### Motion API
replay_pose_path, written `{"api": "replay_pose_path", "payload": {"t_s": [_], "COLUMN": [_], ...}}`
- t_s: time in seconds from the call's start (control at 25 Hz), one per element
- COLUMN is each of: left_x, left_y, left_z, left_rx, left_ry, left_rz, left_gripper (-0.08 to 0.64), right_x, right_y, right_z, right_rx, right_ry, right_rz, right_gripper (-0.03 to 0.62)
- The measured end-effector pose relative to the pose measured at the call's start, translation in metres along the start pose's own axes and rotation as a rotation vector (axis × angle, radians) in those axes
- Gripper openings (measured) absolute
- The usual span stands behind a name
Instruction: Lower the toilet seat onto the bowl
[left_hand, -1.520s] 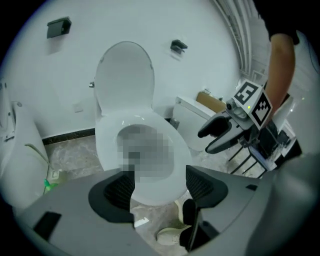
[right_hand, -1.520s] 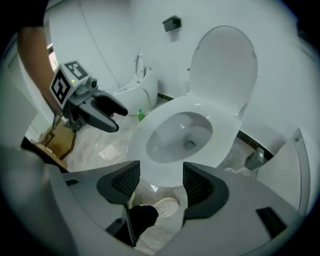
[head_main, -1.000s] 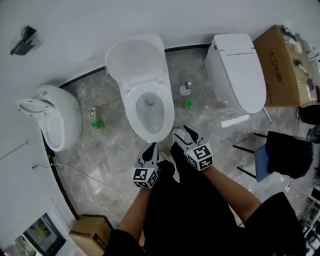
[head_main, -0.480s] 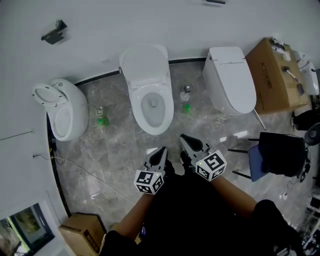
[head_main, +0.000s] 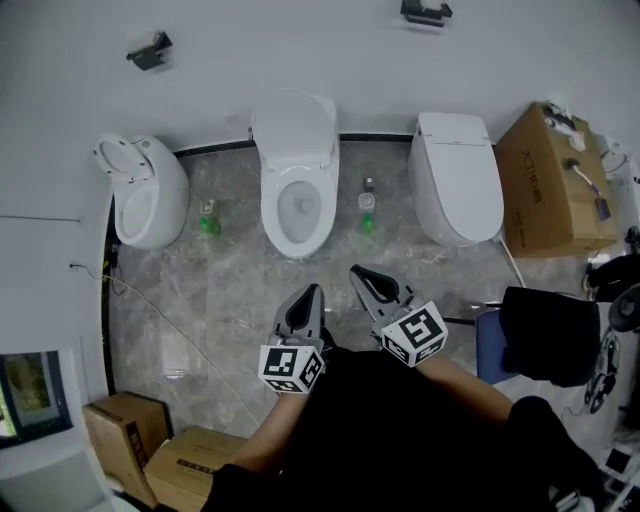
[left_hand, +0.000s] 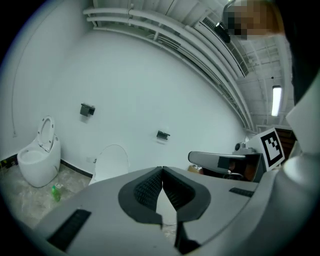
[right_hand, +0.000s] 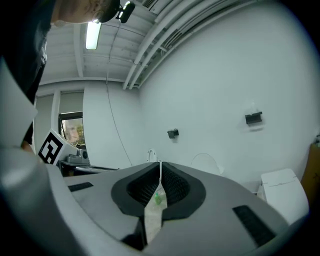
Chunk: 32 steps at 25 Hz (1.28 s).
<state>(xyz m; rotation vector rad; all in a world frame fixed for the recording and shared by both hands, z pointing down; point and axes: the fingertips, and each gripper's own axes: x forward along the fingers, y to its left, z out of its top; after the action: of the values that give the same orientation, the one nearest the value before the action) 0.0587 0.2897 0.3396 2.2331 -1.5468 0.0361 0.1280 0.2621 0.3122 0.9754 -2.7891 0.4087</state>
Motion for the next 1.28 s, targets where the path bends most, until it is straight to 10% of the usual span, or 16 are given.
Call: {"api": "replay_pose_path", "payload": {"t_s": [0.44,1.28], "left_x": [-0.073,-0.101], "left_y": [-0.154,-0.168], "left_z": [-0.03,-0.008], "left_rx": [0.072,0.087], "left_ry": [-0.09,-0.193], "left_rz": [0.225,0.267], "left_gripper": [0.017,0.017], "right_x": [-0.155,-0.178], "right_y": [0.002,0.033], "right_z": [-0.006,0.008], "right_rx": [-0.084,-0.176], "right_ry": [-0.021,-0.03], "right_rz": [0.058,0.05], "right_gripper": [0.038,0.032]}}
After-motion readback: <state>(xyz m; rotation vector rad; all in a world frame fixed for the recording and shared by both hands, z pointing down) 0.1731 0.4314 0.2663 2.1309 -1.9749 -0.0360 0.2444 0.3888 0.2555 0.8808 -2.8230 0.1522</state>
